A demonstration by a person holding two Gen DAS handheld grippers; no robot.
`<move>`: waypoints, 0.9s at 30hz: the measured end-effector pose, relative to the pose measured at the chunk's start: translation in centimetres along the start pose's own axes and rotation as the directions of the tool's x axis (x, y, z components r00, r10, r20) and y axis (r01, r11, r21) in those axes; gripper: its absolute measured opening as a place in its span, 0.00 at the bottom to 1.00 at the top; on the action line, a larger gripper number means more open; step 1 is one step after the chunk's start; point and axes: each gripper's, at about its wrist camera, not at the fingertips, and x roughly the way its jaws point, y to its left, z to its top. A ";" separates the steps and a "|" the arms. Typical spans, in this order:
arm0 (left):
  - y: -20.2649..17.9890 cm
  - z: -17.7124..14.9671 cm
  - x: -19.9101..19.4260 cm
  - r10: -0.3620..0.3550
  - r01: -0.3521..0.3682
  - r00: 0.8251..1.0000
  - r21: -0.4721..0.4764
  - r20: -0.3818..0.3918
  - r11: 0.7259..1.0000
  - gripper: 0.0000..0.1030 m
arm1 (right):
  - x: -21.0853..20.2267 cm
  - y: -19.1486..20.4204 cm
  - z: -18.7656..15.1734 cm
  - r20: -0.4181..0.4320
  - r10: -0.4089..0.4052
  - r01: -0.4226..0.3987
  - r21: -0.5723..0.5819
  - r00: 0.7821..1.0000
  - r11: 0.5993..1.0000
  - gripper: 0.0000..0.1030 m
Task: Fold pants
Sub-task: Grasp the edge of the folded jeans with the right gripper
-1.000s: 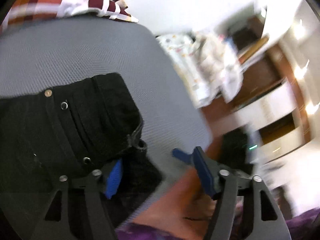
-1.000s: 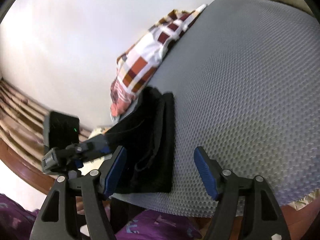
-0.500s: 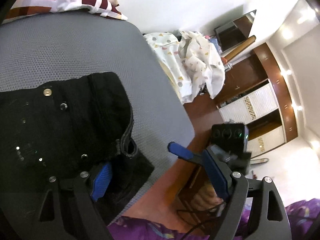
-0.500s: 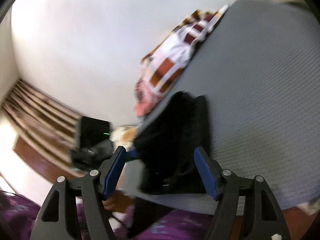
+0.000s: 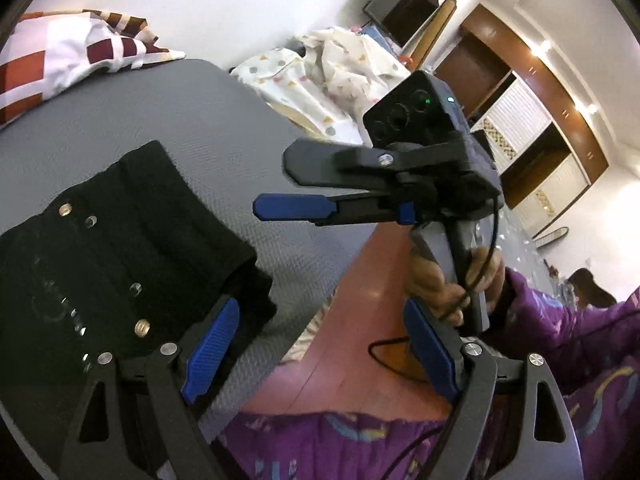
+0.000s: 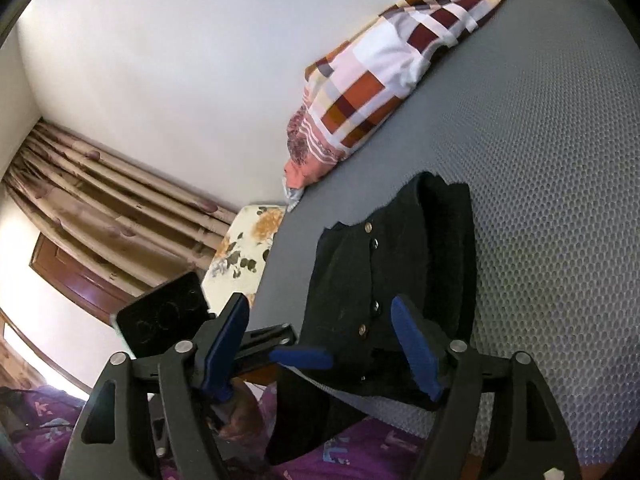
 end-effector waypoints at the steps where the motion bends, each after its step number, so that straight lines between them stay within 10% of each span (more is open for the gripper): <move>1: 0.1 -0.3 -0.7 0.005 -0.004 1.000 -0.011 0.018 1.000 0.81 | 0.2 -0.2 -0.3 -0.005 -0.014 0.014 0.011 1.000 1.000 0.71; 13: 8.7 -7.0 -9.7 0.266 -0.196 0.953 -0.373 0.147 0.907 0.81 | 0.4 -3.0 -1.7 0.006 -0.084 0.083 0.112 0.996 0.990 0.67; 19: 10.5 -9.6 -11.2 0.283 -0.170 0.942 -0.473 0.180 0.864 0.81 | 3.0 -2.3 -1.5 -0.071 -0.155 0.159 0.051 0.985 0.986 0.47; 22: 10.5 -9.9 -11.2 0.289 -0.178 0.942 -0.472 0.173 0.864 0.81 | 3.6 -1.6 -1.3 -0.090 -0.220 0.221 0.000 0.971 0.975 0.15; 27: 10.1 -9.9 -10.9 0.305 -0.209 0.940 -0.450 0.153 0.868 0.81 | 4.1 1.3 -1.3 -0.089 -0.314 0.304 -0.111 0.945 0.946 0.11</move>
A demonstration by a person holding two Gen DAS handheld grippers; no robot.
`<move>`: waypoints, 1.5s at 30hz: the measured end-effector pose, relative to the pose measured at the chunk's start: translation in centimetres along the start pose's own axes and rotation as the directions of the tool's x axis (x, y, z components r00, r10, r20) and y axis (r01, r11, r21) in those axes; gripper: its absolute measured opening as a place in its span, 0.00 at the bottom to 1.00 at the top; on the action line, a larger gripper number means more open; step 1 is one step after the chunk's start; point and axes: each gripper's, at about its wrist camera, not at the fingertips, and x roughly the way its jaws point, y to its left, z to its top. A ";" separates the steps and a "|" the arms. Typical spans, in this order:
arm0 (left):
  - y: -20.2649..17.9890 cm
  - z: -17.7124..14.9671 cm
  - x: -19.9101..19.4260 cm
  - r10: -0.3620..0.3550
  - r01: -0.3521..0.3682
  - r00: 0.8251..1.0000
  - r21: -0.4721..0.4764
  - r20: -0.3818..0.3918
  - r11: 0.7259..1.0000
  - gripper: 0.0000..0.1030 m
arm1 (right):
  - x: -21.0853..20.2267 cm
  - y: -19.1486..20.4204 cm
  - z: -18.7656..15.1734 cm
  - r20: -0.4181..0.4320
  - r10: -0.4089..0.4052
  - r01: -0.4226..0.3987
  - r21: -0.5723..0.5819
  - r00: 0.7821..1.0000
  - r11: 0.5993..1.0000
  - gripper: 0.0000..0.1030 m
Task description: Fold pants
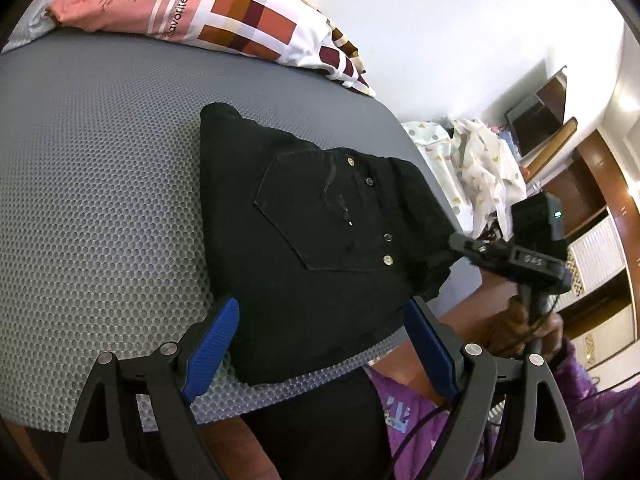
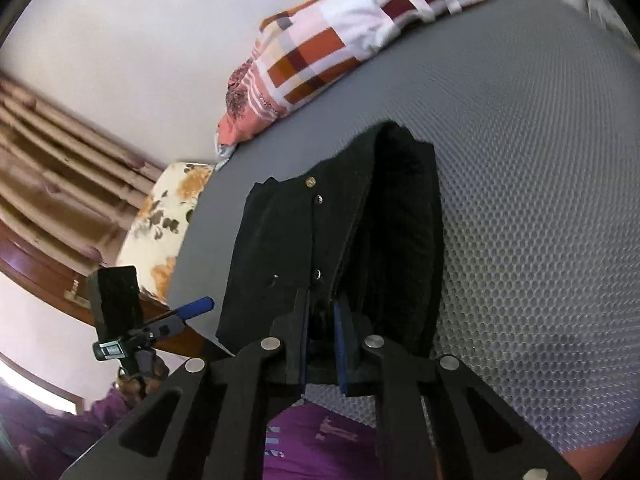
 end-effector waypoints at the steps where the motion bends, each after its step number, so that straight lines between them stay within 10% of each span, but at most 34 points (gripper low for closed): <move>1: 0.0 0.0 -0.1 0.002 -0.002 1.000 0.005 0.003 1.000 0.81 | -0.4 0.5 0.1 0.007 -0.005 0.006 -0.006 1.000 1.000 0.11; 25: 2.0 0.1 1.6 0.082 -0.081 0.996 0.011 -0.019 0.997 0.83 | 0.0 -5.6 -2.6 -0.013 0.045 -0.042 0.190 0.999 0.981 0.08; 31: 1.7 1.2 0.5 0.085 -0.087 0.996 0.049 0.037 0.995 0.83 | -2.3 -2.9 -1.4 0.047 -0.039 0.037 0.043 0.998 0.998 0.32; 33: 2.2 2.0 0.7 0.081 -0.082 0.996 0.038 0.028 0.996 0.83 | -2.7 -2.3 -0.8 0.064 -0.058 0.057 0.014 0.996 0.998 0.56; 45: 4.3 5.0 5.8 0.032 -0.029 0.994 0.037 -0.103 0.999 0.83 | 2.7 -4.3 1.9 -0.038 -0.107 0.105 -0.037 0.994 0.994 0.59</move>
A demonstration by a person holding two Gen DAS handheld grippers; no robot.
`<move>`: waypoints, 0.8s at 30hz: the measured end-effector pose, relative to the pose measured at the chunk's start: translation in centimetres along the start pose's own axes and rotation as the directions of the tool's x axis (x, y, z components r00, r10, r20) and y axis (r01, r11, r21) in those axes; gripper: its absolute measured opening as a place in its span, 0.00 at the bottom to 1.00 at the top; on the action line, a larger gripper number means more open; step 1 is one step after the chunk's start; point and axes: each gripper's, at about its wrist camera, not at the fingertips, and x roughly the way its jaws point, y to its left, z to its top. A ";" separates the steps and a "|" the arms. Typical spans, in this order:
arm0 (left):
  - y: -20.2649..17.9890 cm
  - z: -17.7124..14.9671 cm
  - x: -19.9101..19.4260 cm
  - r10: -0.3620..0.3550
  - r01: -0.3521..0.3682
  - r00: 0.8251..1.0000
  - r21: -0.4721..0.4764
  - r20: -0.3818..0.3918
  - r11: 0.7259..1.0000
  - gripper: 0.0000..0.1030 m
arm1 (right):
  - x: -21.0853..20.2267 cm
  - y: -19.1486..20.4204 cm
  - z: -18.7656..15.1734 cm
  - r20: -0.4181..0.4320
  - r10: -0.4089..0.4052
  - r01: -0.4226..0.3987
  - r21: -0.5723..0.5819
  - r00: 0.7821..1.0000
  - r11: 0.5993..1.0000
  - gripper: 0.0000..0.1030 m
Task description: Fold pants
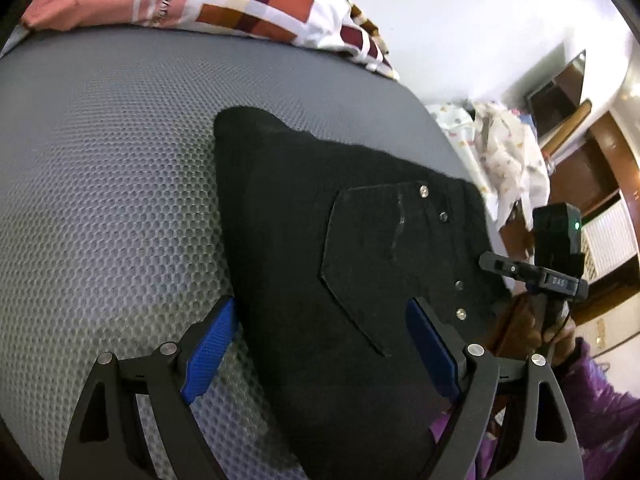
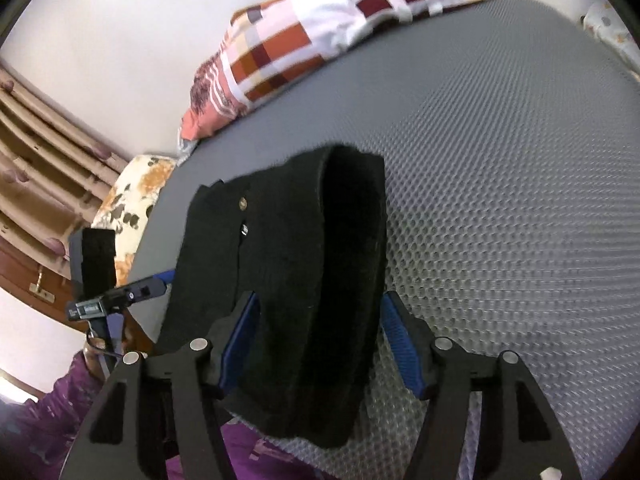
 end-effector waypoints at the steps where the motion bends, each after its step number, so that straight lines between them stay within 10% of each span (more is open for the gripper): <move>1: 0.1 0.1 0.2 -0.010 0.010 1.000 0.002 -0.001 1.000 0.83 | 0.4 -0.1 -0.1 -0.011 0.012 -0.012 0.001 1.000 1.000 0.59; 16: -1.3 0.3 2.3 0.164 -0.167 0.986 0.161 0.037 0.973 0.72 | 0.9 -2.0 0.6 -0.053 0.154 -0.156 -0.034 0.987 0.987 0.63; 24: -1.8 0.3 2.9 0.202 -0.207 0.978 0.190 0.041 0.960 0.71 | 1.2 -2.4 1.1 -0.069 0.228 -0.228 0.011 0.971 0.974 0.81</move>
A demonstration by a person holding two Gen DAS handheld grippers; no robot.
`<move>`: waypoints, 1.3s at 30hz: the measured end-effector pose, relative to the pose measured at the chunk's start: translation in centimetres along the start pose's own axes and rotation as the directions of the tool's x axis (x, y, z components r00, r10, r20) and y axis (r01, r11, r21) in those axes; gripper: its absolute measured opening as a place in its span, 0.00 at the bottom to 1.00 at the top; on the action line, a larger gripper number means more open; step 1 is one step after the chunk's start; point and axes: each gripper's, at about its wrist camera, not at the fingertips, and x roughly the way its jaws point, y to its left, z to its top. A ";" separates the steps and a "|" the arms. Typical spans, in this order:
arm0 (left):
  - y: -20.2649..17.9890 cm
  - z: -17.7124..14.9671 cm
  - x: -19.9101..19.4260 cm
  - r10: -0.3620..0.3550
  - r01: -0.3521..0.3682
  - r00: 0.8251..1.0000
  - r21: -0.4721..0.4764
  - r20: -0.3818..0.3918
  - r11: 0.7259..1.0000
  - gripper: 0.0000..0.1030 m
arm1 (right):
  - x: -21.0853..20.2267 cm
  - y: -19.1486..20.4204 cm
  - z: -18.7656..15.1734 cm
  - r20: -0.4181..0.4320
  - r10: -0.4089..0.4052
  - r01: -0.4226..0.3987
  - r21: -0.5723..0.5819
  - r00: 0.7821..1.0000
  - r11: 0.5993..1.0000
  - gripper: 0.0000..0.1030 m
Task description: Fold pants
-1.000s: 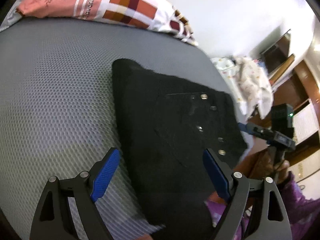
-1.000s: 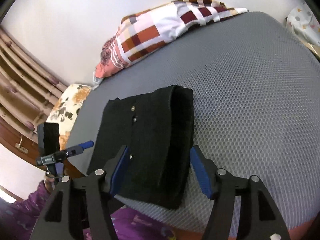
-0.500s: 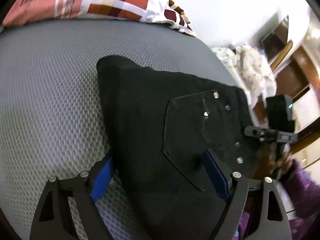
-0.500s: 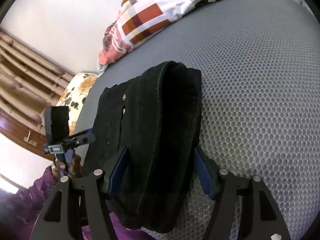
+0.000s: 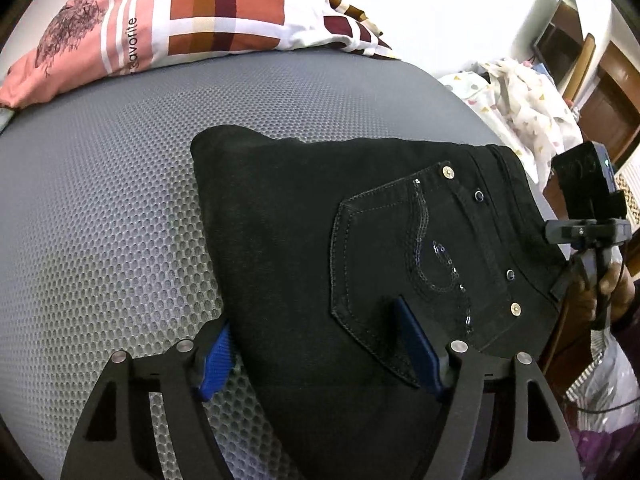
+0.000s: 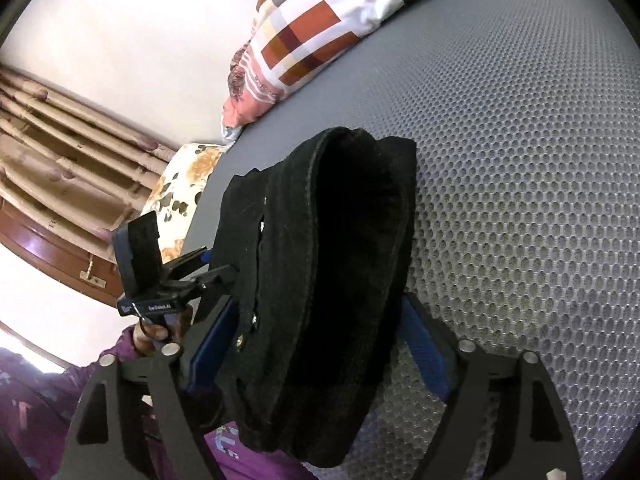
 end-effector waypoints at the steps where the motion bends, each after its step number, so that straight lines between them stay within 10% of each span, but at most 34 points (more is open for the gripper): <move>1: 0.0 0.0 0.0 0.002 -0.002 1.000 0.002 0.000 1.000 0.71 | 0.2 0.2 0.2 -0.004 -0.004 0.004 0.000 1.000 1.000 0.82; 7: -0.3 -0.1 0.1 0.033 -0.033 0.999 0.024 0.008 0.999 0.69 | 1.6 2.0 0.3 -0.029 -0.084 0.082 -0.069 0.996 0.994 0.77; 8: -0.4 -0.2 0.1 0.040 -0.040 0.999 0.027 0.013 0.999 0.67 | 1.9 2.2 0.3 -0.043 -0.097 0.093 -0.080 0.994 0.992 0.46; 9: -0.4 -0.3 0.1 0.046 -0.047 0.999 0.031 0.018 0.998 0.66 | 2.1 2.1 0.3 -0.057 -0.106 0.102 -0.070 0.993 0.992 0.37; 17: -0.2 -0.2 0.3 0.049 -0.049 0.999 0.037 0.008 0.998 0.65 | 2.0 1.5 0.3 -0.066 -0.079 0.076 -0.039 0.995 0.996 0.37; 27: -0.5 0.0 0.6 0.054 -0.053 0.999 0.046 -0.004 0.997 0.69 | 2.6 1.5 0.8 -0.065 0.013 -0.015 -0.030 0.998 0.999 0.81; 29: -0.5 -0.3 0.5 0.057 -0.057 0.998 0.045 0.011 0.997 0.69 | 2.9 2.3 0.6 -0.060 -0.031 0.026 -0.085 0.998 0.996 0.76; 31: -0.5 -0.5 0.4 0.065 -0.066 0.997 0.049 0.034 0.997 0.61 | 3.0 2.6 0.2 -0.060 -0.088 0.082 -0.104 0.994 0.991 0.41; 39: -1.4 -0.3 -1.0 0.124 -0.129 0.989 0.063 0.081 0.990 0.29 | 2.7 2.6 -0.2 -0.018 -0.027 0.027 -0.028 0.999 0.999 0.33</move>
